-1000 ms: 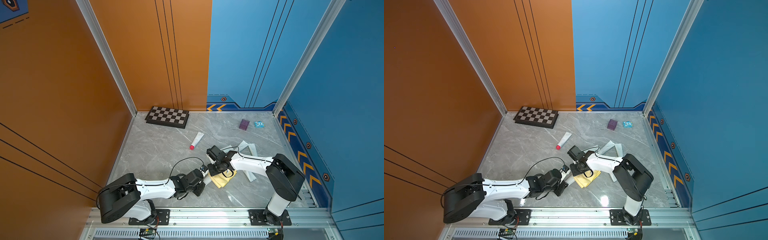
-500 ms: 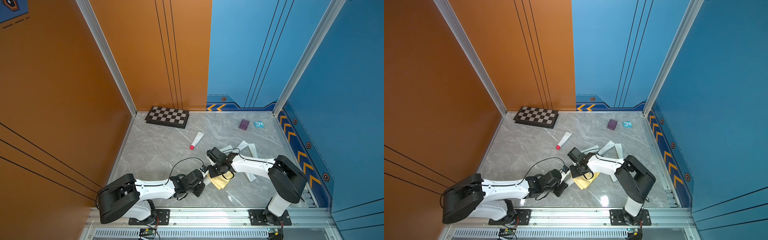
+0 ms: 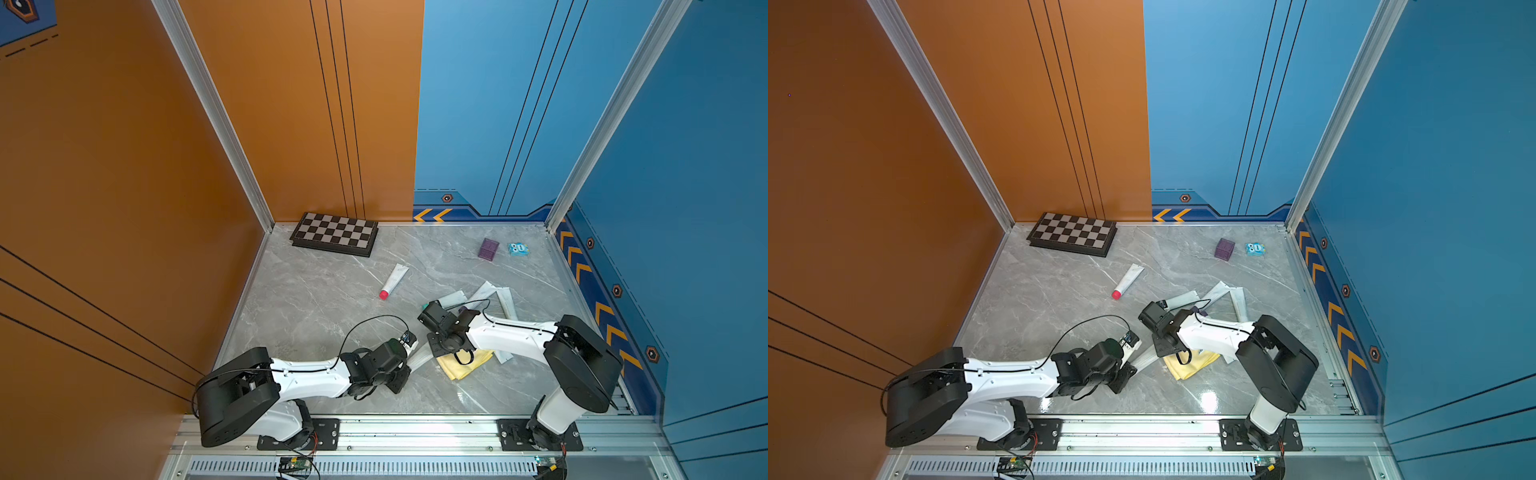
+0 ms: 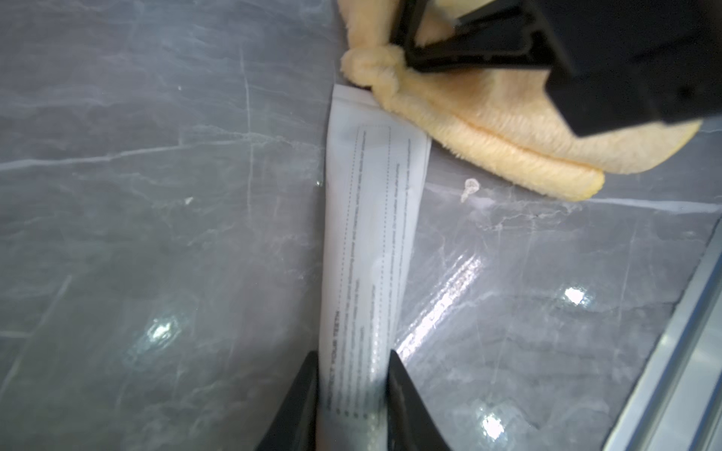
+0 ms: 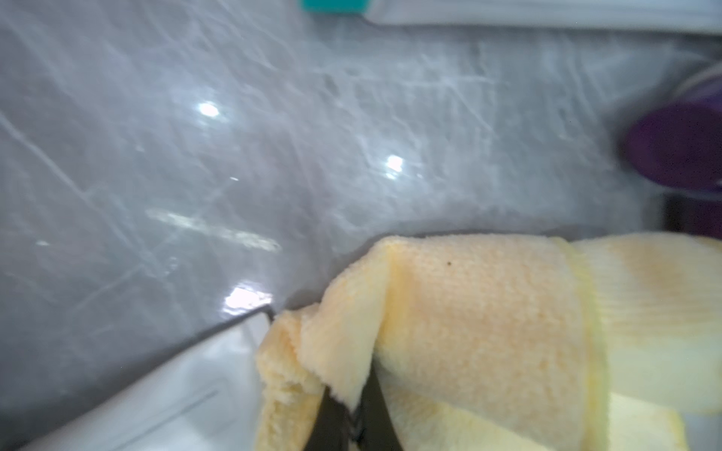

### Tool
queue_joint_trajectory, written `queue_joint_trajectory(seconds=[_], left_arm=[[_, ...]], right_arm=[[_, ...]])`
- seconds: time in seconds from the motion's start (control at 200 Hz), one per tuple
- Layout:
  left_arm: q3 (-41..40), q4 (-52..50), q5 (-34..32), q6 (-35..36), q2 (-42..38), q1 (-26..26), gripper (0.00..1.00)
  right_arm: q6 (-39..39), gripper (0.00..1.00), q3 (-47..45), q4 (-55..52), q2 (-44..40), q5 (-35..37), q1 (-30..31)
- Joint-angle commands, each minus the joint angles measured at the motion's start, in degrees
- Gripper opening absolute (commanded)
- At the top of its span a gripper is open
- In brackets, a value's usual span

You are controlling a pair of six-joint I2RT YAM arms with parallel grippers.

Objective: Wipe the surface of the toothpaste tube
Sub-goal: Wipe the dirt from the toothpaste tube.

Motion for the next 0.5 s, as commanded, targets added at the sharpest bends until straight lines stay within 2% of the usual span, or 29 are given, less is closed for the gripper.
queue_joint_trajectory(seconds=[0.0, 0.08, 0.28, 0.495], left_arm=[[-1.6, -5.5, -1.7, 0.4, 1.7, -0.2, 0.23], [-1.5, -5.6, -1.6, 0.5, 1.6, -0.4, 0.24], [-1.3, -5.5, -1.5, 0.7, 1.8, -0.6, 0.24], [-0.7, -5.6, -1.5, 0.8, 3.5, -0.6, 0.24]], right_arm=[[-0.7, 0.0, -1.8, -8.5, -3.8, -3.4, -3.9], [-2.0, 0.0, -0.3, -7.7, -6.0, -9.0, -6.2], [-3.5, 0.0, 4.1, -6.8, -4.9, -20.8, -6.3], [-3.1, 0.0, 5.4, -5.6, -2.3, -24.2, -3.8]])
